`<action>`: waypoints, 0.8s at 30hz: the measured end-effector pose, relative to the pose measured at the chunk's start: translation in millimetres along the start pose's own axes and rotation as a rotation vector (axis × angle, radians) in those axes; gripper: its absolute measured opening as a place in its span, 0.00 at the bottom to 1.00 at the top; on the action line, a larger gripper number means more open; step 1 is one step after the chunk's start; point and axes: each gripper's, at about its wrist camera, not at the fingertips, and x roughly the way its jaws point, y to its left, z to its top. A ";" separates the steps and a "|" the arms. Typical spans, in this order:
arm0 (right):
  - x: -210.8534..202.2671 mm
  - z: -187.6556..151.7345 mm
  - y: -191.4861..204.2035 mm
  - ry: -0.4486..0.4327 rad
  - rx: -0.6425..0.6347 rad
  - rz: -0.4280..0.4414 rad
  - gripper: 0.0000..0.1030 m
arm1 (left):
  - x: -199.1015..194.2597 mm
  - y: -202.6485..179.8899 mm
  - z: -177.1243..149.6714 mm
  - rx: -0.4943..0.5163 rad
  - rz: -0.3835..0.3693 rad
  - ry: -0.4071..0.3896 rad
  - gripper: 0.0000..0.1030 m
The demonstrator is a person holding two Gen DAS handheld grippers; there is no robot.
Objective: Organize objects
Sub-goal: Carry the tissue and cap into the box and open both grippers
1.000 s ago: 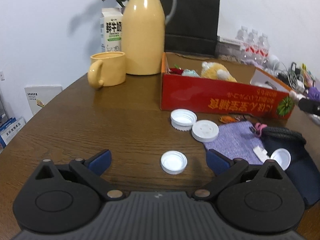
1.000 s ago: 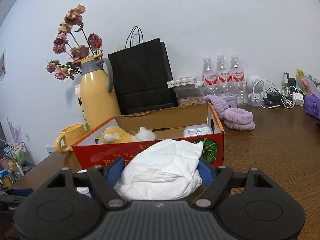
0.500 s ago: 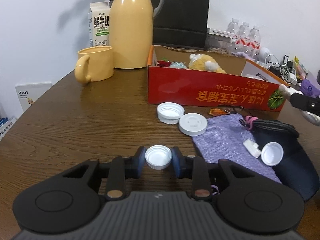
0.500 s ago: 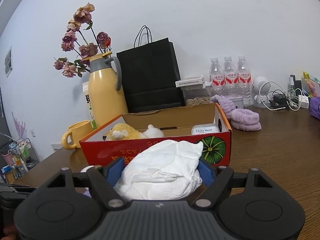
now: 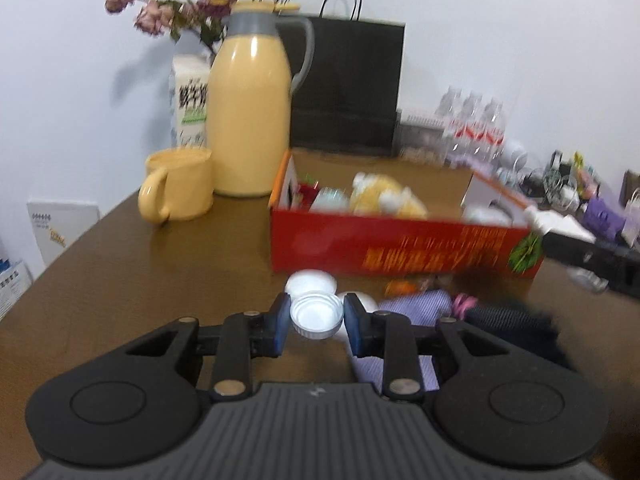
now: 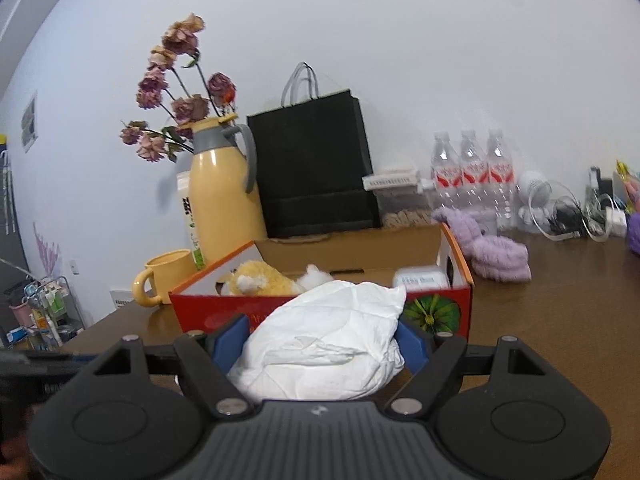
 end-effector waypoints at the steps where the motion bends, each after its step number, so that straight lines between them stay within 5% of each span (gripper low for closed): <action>1: 1.5 3.8 0.4 -0.005 -0.007 0.005 0.75 | 0.6 -1.7 6.4 -0.001 -0.010 -0.009 0.28; 16: 68.4 65.8 -8.7 -0.097 -0.080 -0.006 0.75 | 55.5 -32.6 91.1 -0.011 -0.031 -0.108 0.28; 24: 134.5 68.9 -24.4 -0.033 -0.099 -0.046 0.75 | 113.9 -39.5 111.0 -0.036 -0.005 -0.078 0.28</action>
